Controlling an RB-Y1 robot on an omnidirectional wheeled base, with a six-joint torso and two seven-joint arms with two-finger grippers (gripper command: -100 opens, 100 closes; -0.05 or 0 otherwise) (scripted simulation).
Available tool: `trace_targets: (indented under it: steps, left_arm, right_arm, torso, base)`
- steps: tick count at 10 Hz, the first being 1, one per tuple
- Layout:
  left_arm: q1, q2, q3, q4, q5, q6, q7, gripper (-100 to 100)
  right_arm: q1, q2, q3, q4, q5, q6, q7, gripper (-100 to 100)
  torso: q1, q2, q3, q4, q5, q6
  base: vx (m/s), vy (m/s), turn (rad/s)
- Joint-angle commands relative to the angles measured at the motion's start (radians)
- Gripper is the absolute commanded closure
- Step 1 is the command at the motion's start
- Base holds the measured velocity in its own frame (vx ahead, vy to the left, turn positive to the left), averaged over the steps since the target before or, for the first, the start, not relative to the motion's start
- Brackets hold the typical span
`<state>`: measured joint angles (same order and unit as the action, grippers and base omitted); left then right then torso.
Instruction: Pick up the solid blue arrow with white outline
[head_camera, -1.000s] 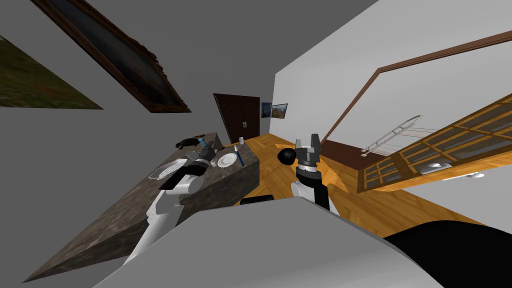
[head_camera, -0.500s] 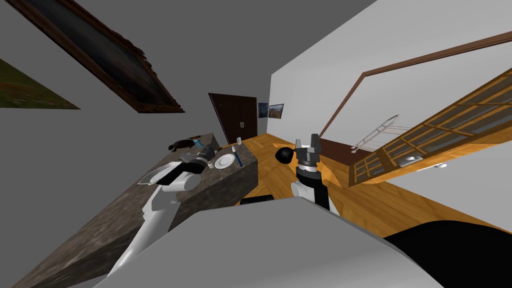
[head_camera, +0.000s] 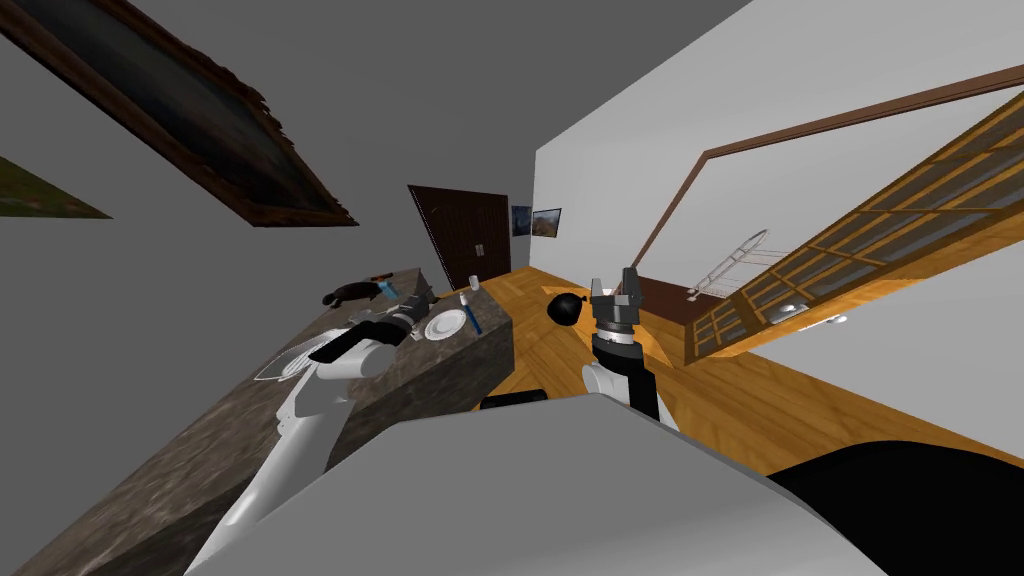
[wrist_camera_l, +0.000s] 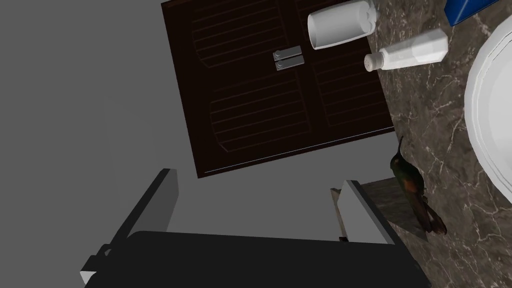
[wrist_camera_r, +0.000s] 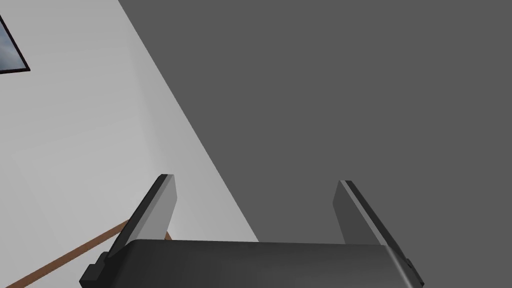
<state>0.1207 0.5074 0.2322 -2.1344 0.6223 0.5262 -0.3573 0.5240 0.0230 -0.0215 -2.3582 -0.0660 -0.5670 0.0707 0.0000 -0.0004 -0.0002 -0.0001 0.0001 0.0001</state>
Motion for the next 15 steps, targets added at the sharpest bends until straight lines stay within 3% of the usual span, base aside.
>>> trace_targets:
  steps: [1, 2, 5, 7, 10, 12, 15]
  left_arm:
    - [-0.005, 0.015, 0.007, 0.005, 0.016, 0.05, -0.011, -100]
    - [-0.005, 0.015, 0.007, 0.005, 0.016, 0.059, -0.011, -100]
    - [-0.027, 0.07, 0.03, 0.033, 0.069, 0.158, -0.047, -100]
    - [-0.027, 0.07, 0.03, 0.033, 0.069, 0.202, -0.047, -100]
    - [-0.039, 0.122, 0.046, 0.062, 0.112, 0.297, -0.074, -100]
    - [-0.039, 0.122, 0.046, 0.062, 0.112, 0.339, -0.074, -100]
    - [-0.042, 0.168, 0.055, 0.091, 0.146, 0.428, -0.094, -100]
  right_arm:
    - [0.0, 0.0, 0.0, 0.0, 0.0, 0.0, 0.0, 0]
    - [0.0, 0.0, 0.0, 0.0, 0.0, 0.0, 0.0, 0]
    - [0.0, 0.0, 0.0, 0.0, 0.0, 0.0, 0.0, 0]
    - [0.0, 0.0, 0.0, 0.0, 0.0, 0.0, 0.0, 0]
    - [0.0, 0.0, 0.0, 0.0, 0.0, 0.0, 0.0, 0]
    - [0.0, 0.0, 0.0, 0.0, 0.0, 0.0, 0.0, 0]
    - [0.0, 0.0, 0.0, 0.0, 0.0, 0.0, 0.0, 0]
  torso:
    - [0.0, 0.0, 0.0, 0.0, 0.0, 0.0]
    - [0.0, 0.0, 0.0, 0.0, 0.0, -0.001]
    - [0.0, 0.0, 0.0, 0.0, 0.0, -0.001]
    - [0.0, 0.0, 0.0, 0.0, 0.0, -0.001]
    - [0.0, -0.001, 0.0, 0.0, 0.0, -0.001]
    - [0.0, -0.001, -0.001, 0.0, 0.0, -0.001]
    - [0.0, -0.001, -0.001, 0.0, 0.0, -0.001]
  base:
    - [-0.001, 0.004, -0.089]
    - [0.0, 0.002, 0.022]
    - [0.003, -0.001, -0.149]
    - [0.005, 0.001, -0.032]
    - [0.01, -0.006, -0.15]
    - [0.011, -0.002, -0.044]
    - [0.02, -0.007, -0.167]
